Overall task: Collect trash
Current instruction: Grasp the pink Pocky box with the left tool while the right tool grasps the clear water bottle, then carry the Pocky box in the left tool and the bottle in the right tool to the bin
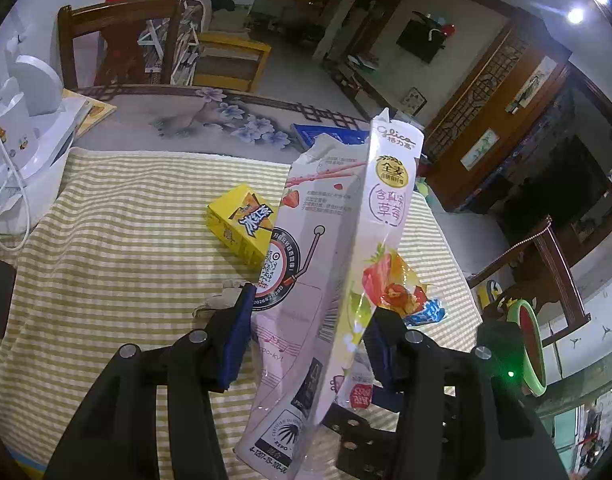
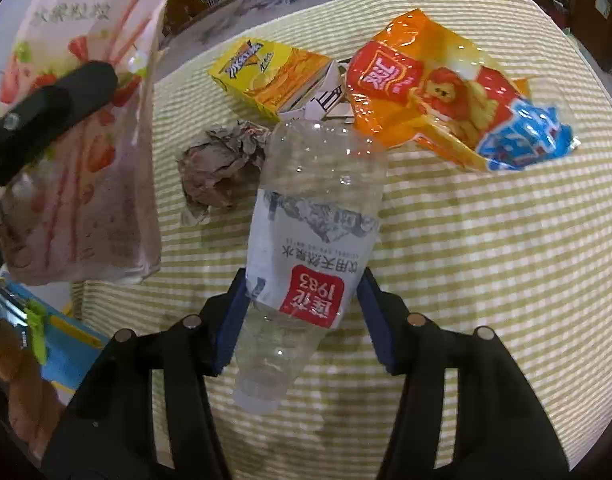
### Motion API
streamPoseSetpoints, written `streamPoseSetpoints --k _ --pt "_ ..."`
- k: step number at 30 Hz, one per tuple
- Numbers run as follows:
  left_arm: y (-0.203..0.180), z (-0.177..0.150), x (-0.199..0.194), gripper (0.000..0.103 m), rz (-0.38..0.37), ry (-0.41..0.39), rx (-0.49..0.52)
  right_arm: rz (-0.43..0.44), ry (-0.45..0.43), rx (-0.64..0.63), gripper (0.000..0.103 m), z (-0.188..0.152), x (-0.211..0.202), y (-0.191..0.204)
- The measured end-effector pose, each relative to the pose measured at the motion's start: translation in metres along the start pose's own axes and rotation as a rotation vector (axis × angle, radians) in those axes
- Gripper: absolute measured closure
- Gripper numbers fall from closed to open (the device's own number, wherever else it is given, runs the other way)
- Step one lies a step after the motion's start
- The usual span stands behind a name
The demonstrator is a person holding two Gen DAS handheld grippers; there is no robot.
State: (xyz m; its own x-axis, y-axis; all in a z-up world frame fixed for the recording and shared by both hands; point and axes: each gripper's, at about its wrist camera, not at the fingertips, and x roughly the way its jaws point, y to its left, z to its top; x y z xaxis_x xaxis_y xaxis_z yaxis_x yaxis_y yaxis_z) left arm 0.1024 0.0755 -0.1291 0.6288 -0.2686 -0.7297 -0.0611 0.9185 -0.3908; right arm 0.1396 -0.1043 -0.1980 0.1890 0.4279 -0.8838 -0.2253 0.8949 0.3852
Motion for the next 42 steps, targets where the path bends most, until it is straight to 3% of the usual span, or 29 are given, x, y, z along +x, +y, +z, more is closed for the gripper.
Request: streamPoseSetpoints --k 7,20,42 --pt "-0.007 -0.002 -0.002 0.055 -0.014 0.004 0.022 0.019 -0.076 0.051 0.052 -0.002 -0.043 -0.039" --pt "-0.034 -0.015 -0.014 0.055 -0.040 0.003 0.073 -0.073 -0.293 0.042 0.052 -0.020 -0.131 -0.061" --pt "-0.087 -0.042 -0.027 0.055 -0.068 0.012 0.163 -0.073 -0.393 0.115 0.052 -0.052 -0.168 -0.084"
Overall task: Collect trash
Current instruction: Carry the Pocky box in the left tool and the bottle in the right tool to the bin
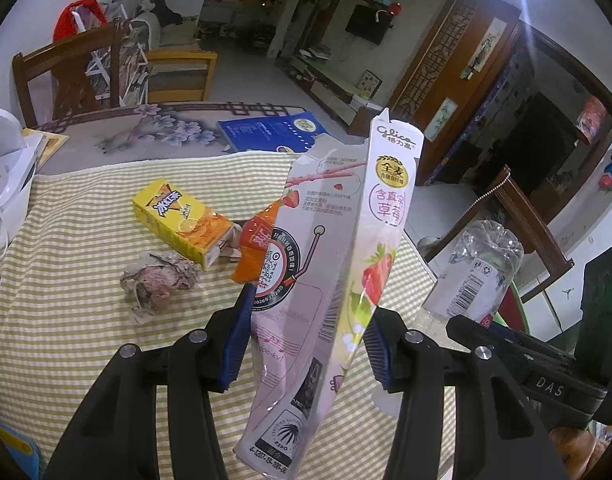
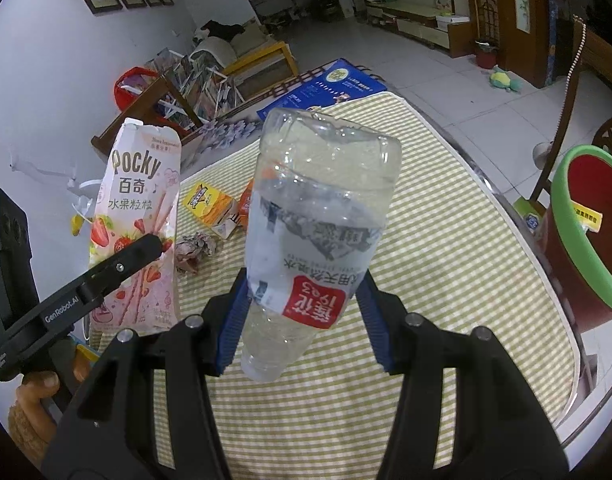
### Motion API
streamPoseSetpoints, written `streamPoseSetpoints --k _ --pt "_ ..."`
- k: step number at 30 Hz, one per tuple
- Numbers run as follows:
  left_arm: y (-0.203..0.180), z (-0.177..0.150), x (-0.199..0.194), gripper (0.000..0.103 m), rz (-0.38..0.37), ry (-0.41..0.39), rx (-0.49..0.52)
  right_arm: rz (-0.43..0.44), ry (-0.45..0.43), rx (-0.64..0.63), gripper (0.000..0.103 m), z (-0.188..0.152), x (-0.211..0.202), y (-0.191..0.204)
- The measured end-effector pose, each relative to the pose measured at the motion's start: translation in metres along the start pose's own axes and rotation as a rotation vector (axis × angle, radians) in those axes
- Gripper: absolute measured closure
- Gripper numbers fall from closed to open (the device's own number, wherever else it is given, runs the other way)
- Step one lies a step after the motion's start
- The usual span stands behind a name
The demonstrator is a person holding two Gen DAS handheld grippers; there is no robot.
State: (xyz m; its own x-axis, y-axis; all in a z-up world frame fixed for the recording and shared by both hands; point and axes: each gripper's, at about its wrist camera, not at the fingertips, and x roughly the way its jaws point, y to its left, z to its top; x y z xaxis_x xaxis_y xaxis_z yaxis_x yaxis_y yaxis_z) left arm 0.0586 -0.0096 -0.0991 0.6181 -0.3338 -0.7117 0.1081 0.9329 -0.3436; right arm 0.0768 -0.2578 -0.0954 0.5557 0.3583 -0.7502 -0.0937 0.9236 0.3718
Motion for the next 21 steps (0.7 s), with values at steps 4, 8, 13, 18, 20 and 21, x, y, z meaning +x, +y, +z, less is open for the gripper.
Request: streamPoseSetpoints --k 4,8,13,18,20,21 --pt "-0.006 -0.001 0.001 0.055 -0.002 0.002 0.007 -0.001 -0.010 0.006 0.052 -0.001 -0.004 -0.004" --pt "-0.011 -0.002 0.003 0.055 -0.004 0.006 0.015 -0.007 -0.017 0.014 0.052 -0.002 -0.008 -0.011" --pt "-0.017 -0.002 0.006 0.055 -0.004 0.009 0.021 -0.014 -0.021 0.026 0.052 -0.003 -0.013 -0.020" --pt "-0.024 -0.003 0.009 0.055 -0.005 0.010 0.025 -0.018 -0.024 0.036 0.052 -0.004 -0.017 -0.028" --pt "-0.028 -0.003 0.011 0.055 -0.007 0.013 0.029 -0.021 -0.027 0.040 0.052 -0.005 -0.019 -0.033" --pt "-0.030 -0.003 0.012 0.055 -0.009 0.014 0.031 -0.025 -0.029 0.042 0.052 -0.005 -0.021 -0.035"
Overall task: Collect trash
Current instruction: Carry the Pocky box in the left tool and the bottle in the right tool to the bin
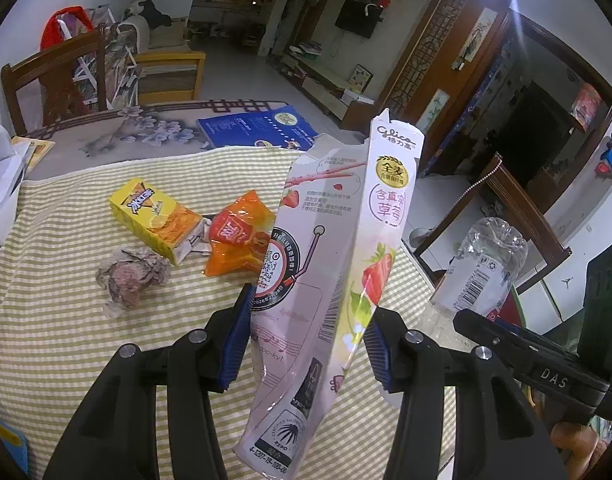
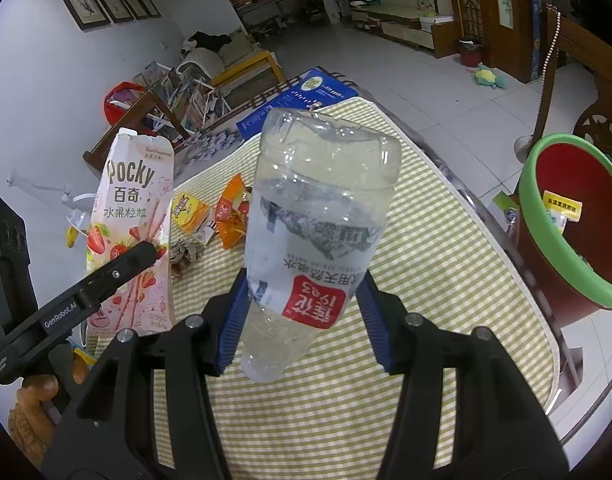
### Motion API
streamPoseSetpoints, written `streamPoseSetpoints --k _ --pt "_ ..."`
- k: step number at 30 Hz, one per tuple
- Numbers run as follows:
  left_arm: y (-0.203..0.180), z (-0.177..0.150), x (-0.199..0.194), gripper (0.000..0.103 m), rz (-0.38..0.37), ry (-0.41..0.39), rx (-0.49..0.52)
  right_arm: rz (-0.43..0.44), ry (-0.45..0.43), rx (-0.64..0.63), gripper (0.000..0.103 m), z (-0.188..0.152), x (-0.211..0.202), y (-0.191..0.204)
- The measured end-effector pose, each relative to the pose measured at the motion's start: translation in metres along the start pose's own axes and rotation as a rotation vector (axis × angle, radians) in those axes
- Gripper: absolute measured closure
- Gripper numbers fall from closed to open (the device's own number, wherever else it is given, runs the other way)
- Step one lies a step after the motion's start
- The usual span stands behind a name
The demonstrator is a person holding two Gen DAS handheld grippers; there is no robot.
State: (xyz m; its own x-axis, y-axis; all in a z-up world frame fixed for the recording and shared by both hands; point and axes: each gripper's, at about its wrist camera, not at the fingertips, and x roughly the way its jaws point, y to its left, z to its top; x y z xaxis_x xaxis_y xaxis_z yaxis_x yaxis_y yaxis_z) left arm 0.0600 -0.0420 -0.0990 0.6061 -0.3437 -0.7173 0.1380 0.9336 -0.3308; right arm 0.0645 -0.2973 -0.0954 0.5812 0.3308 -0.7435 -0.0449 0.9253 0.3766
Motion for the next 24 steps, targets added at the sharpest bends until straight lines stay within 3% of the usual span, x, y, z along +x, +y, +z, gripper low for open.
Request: streamPoseSetpoints --k 24 --pt "-0.054 -0.004 0.029 0.055 -0.025 0.028 0.033 -0.053 -0.022 0.065 0.052 0.003 -0.024 -0.068"
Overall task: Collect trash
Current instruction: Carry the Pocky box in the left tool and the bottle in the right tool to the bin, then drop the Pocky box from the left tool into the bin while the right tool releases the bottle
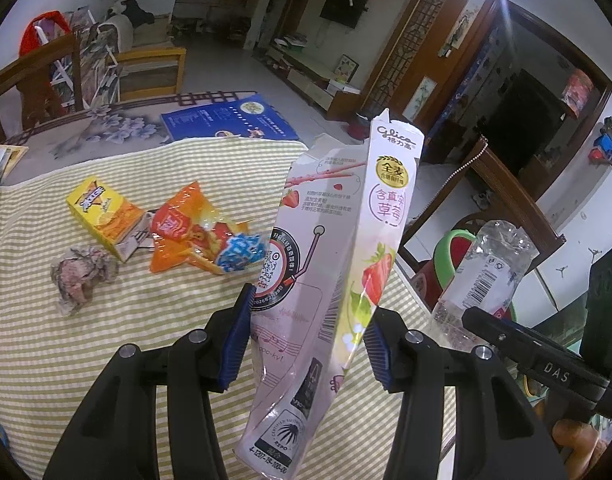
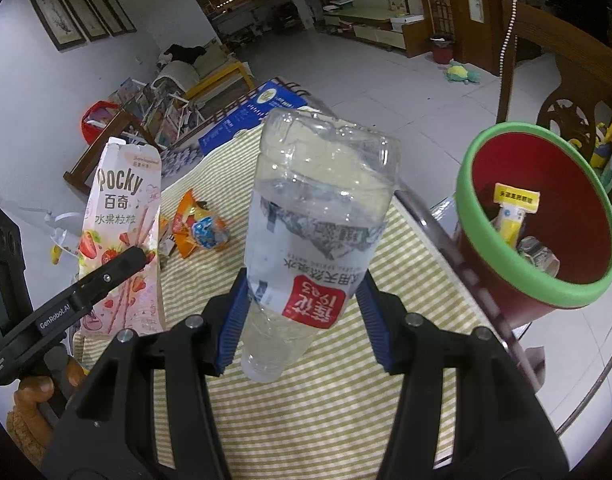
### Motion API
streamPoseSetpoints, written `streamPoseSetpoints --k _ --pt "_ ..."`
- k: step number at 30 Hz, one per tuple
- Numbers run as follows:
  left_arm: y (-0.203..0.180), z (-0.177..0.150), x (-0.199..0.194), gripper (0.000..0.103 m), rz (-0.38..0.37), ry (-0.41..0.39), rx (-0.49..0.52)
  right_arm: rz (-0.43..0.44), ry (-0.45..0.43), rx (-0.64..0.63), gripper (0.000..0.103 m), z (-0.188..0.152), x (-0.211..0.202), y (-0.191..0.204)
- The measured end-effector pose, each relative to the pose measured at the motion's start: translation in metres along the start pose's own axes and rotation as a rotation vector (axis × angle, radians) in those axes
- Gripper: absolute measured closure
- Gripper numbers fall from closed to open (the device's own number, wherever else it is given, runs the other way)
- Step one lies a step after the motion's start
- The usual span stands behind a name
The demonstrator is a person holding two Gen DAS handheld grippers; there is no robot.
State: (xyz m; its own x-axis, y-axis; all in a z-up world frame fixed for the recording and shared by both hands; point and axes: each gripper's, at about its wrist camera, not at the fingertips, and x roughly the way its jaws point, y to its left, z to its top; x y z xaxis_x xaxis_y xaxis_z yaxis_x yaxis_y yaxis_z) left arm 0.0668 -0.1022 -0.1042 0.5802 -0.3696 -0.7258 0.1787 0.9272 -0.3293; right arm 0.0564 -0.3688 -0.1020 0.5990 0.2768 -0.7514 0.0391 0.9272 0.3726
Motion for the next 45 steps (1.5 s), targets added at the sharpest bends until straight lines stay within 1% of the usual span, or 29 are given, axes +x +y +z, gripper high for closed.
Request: streamPoseSetpoints --k 12,24,33,41,45 --pt "-0.035 0.007 0.021 0.055 0.003 0.004 0.014 -0.004 -0.007 0.024 0.052 0.022 -0.002 -0.044" --pt "-0.072 0.019 0.044 0.055 0.014 0.003 0.014 0.004 -0.021 0.021 0.052 0.053 -0.001 -0.086" --pt "-0.100 0.026 0.056 0.055 0.028 0.013 0.029 0.019 -0.014 0.038 0.052 0.064 0.000 -0.115" --pt "-0.136 0.035 0.073 0.055 -0.012 0.016 0.074 -0.007 -0.030 0.076 0.052 0.073 -0.010 -0.153" --pt "-0.157 0.040 0.083 0.055 -0.039 0.022 0.098 -0.035 -0.048 0.100 0.052 0.074 -0.018 -0.175"
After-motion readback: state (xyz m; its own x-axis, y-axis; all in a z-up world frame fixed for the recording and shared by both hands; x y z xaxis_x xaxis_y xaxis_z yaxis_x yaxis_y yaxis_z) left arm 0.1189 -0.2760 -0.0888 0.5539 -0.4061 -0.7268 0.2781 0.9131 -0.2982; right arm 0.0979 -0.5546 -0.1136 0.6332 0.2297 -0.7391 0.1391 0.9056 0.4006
